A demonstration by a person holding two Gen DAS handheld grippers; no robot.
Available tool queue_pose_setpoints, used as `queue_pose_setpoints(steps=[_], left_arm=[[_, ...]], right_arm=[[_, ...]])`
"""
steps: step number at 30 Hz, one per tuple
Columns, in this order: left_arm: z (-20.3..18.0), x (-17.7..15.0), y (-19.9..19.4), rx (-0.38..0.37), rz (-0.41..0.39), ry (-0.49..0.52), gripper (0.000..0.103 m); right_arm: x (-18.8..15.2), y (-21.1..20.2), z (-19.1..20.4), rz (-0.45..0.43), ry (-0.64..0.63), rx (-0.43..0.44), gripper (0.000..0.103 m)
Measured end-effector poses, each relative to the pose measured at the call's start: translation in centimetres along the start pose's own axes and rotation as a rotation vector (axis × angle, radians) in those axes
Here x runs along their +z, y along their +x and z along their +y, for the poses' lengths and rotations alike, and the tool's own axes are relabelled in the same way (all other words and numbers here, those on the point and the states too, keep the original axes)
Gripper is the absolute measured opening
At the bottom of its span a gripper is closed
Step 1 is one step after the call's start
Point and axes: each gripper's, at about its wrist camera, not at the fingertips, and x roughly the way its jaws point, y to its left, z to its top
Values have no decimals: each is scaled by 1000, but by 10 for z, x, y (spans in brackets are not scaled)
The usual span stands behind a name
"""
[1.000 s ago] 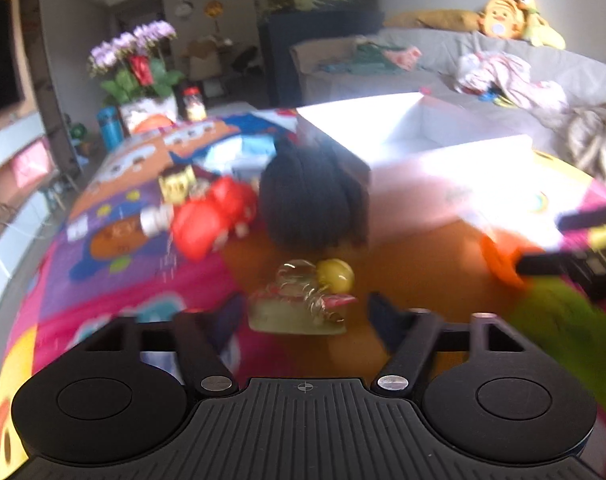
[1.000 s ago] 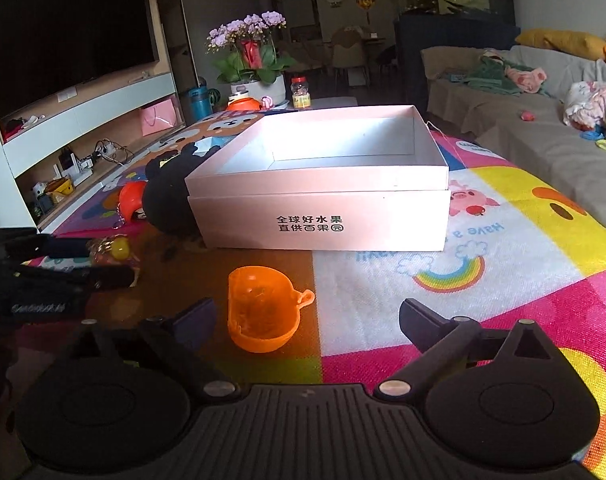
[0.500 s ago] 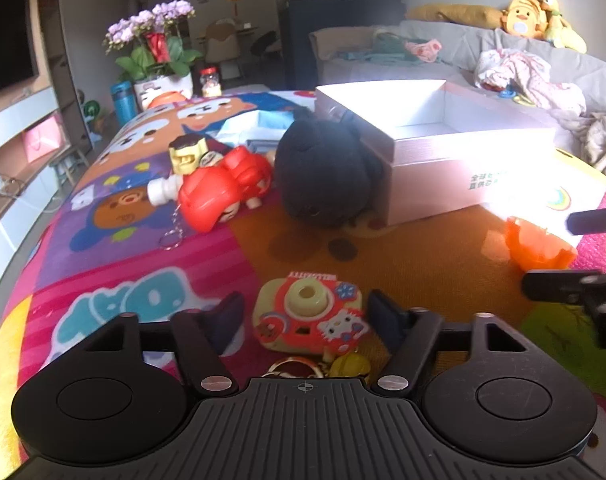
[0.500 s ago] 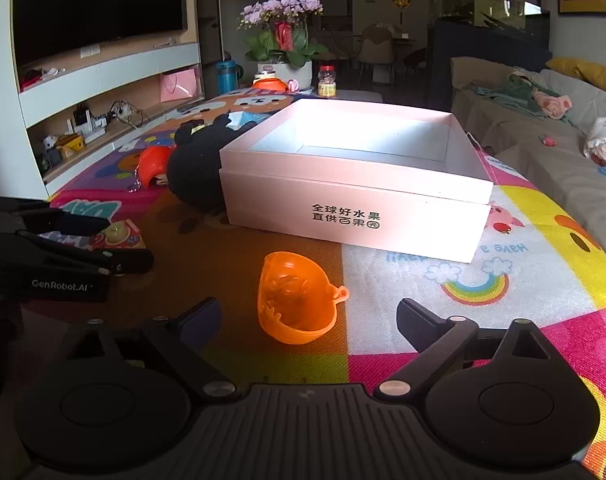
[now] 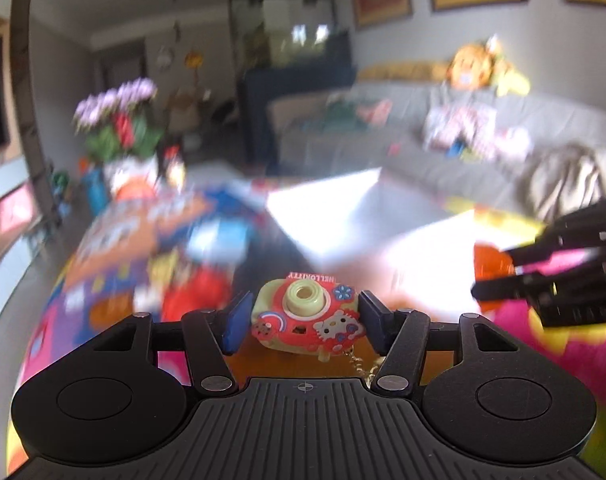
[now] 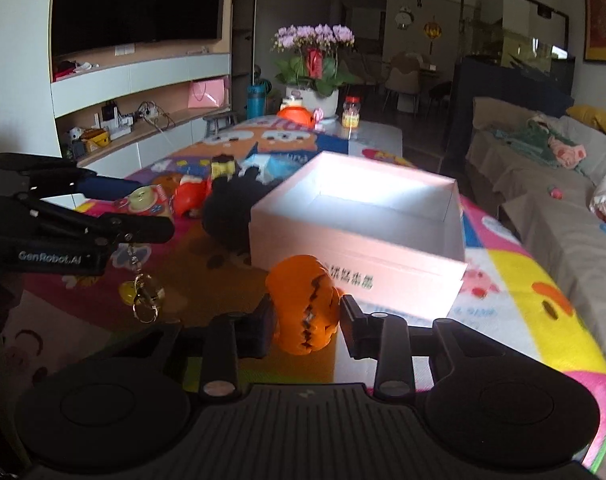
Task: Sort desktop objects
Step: 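Drop the lens keychain into the pink box with the left gripper while the right gripper carries the cup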
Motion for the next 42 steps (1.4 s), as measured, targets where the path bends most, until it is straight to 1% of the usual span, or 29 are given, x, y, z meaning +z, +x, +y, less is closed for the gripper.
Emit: queue_pose_setpoints(steps=[2,3,5,6,8,10,11,12,13,14,15,16,17,18,20,22,24,26,29,32,34,36,39,41,42], left_arm=[[-2,27,11,-26,-50,9,63],[-4,39,18,-34,-79,21,63],[-8,67,40,-36,-130,33,63],[-8,79,53,-33,-145,21,63],[-2,102,79,-6,-156,-40,64],[9,115,96,-5,-129,-88,72],[14,116,98,-2,-119,-108,81],[18,113,96,0,-114,-116,88],[20,107,91,-2,-113,-106,90],[20,98,85,-1,-111,-82,94],[20,86,78,6,-106,-57,95],[20,72,72,9,-94,-34,95],[17,57,65,6,-73,-16,95],[15,44,60,0,-49,-6,95],[12,18,52,-8,3,5,96],[8,-5,47,9,50,16,96],[7,-24,40,32,78,22,97],[12,-37,35,40,105,-25,97],[23,-52,30,36,146,-102,98],[29,-64,28,54,171,-122,98],[29,-69,29,48,183,-133,98],[28,-74,29,46,178,-133,99],[28,-77,29,55,165,-126,100],[31,-77,31,66,159,-121,100],[34,-77,31,73,158,-122,100]], right_arm=[[14,-8,-8,-38,-11,-22,28],[21,-8,-12,-53,-17,-39,28],[36,0,-19,-73,-30,-84,27],[44,8,-24,-81,-30,-101,24],[61,25,-33,-103,-13,-127,24],[77,42,-44,-126,12,-173,24],[83,46,-50,-122,42,-179,25],[86,46,-56,-122,70,-164,25],[86,42,-61,-131,89,-138,26],[83,39,-63,-135,91,-127,33],[78,34,-63,-137,85,-128,48],[72,31,-62,-131,85,-126,58],[65,27,-62,-124,89,-115,70],[55,21,-61,-108,93,-85,72],[39,16,-53,-53,77,-27,72],[25,14,-41,15,64,47,72],[12,15,-25,77,32,122,72],[-1,19,-3,120,-45,158,72],[-13,31,20,167,-116,159,72],[-17,44,26,220,-100,141,72],[-19,50,26,249,-80,139,72],[-19,52,26,278,-74,140,59],[-21,47,29,283,-80,133,58],[-18,38,30,263,-98,132,58],[-12,34,28,239,-109,120,53]])
